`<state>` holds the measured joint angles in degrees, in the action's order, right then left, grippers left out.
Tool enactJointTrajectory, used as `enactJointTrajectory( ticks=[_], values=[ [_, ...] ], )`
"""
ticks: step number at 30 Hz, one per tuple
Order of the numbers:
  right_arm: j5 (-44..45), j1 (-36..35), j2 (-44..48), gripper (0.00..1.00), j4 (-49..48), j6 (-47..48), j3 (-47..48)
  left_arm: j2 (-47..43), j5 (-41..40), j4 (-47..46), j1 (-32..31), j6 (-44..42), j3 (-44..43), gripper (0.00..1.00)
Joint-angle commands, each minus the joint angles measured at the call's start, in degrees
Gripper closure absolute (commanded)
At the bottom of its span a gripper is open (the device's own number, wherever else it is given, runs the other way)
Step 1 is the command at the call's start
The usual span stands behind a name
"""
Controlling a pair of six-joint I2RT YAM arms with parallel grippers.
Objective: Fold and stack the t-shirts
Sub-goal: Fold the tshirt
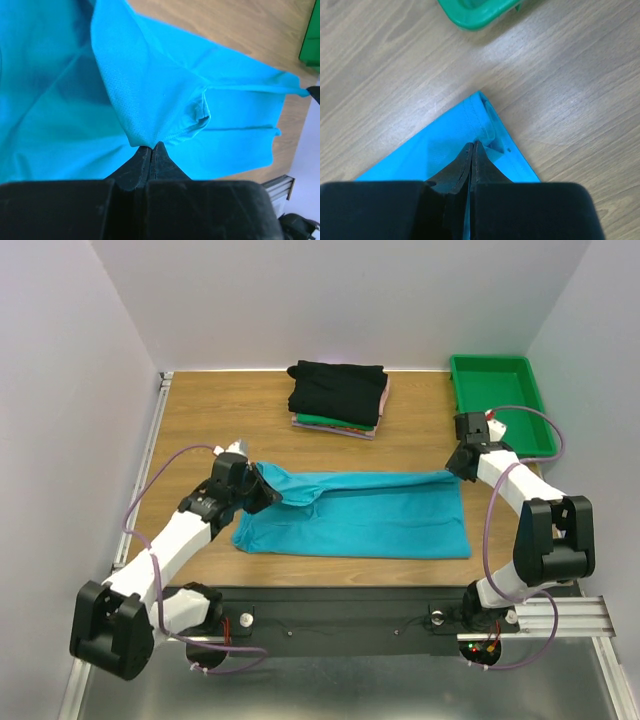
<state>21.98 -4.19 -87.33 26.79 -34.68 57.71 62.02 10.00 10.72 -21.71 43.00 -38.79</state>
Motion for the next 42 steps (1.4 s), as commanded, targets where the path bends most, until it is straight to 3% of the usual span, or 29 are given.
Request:
enactJointTrajectory(
  ticks=[1,7,8,10,11,12,13,14,17,18,20,29,35,42],
  values=[
    [-0.7,-0.3,2.6,0.99,-1.0,1.7,-0.4,-6.4,-1.0,2.2,-2.3,4.7,4.2,1.0],
    [-0.7,-0.3,5.1,1.0,-0.9,0.9,-2.8,-13.0,-1.5,2.6,-3.3,7.9,11.6,1.0],
    [-1.1,-0.3,5.6,1.0,-0.9,0.7,-4.3,-13.3,-1.2,2.6,-3.4,8.0,12.3,0.95],
    [-2.2,-0.3,7.0,0.9,-0.9,-0.1,-5.8,-13.9,-0.5,3.1,-3.6,7.7,14.0,0.68],
    [-2.1,-0.2,8.6,0.81,-0.9,-0.7,-6.8,-14.3,-0.4,3.5,-3.6,7.8,14.4,0.41],
    [-1.9,-0.3,9.4,0.7,-0.9,-1.1,-8.5,-15.2,-0.4,4.6,-3.7,7.9,15.2,0.35],
    [-1.4,-0.3,11.1,0.64,-0.7,-1.1,-9.4,-15.7,-0.1,4.9,-3.8,7.8,15.4,0.2],
    [-0.9,-0.3,12.1,0.5,-0.2,-1.6,-10.4,-16.3,0.5,5.5,-3.9,7.7,15.6,0.04],
    [-0.6,-0.3,14.4,0.29,1.3,-1.8,-10.3,-19.4,0.1,7.6,-3.9,7.4,15.1,0.02],
    [-1.2,-0.3,15.4,0.1,1.5,-1.2,-9.8,-19.9,-0.7,8.2,-3.9,7.3,14.4,0.01],
    [-6.0,-0.3,16.3,0.0,1.4,0.5,-8.2,-20.4,-2.4,8.6,-3.9,6.5,12.1,0.01],
    [-28.5,-0.6,18.7,0.0,-4.7,7.8,-8.1,-6.4,-7.2,5.2,-3.9,1.1,-2.2,0.02],
    [-30.7,-0.7,18.5,0.0,-8.2,5.4,-7.5,-0.2,-9.6,4.8,-3.9,0.4,-7.9,0.02],
    [-33.4,-1.0,16.1,0.0,-11.5,6.3,-9.5,3.5,-8.5,-0.5,-3.9,1.6,-5.5,0.02]
  ],
)
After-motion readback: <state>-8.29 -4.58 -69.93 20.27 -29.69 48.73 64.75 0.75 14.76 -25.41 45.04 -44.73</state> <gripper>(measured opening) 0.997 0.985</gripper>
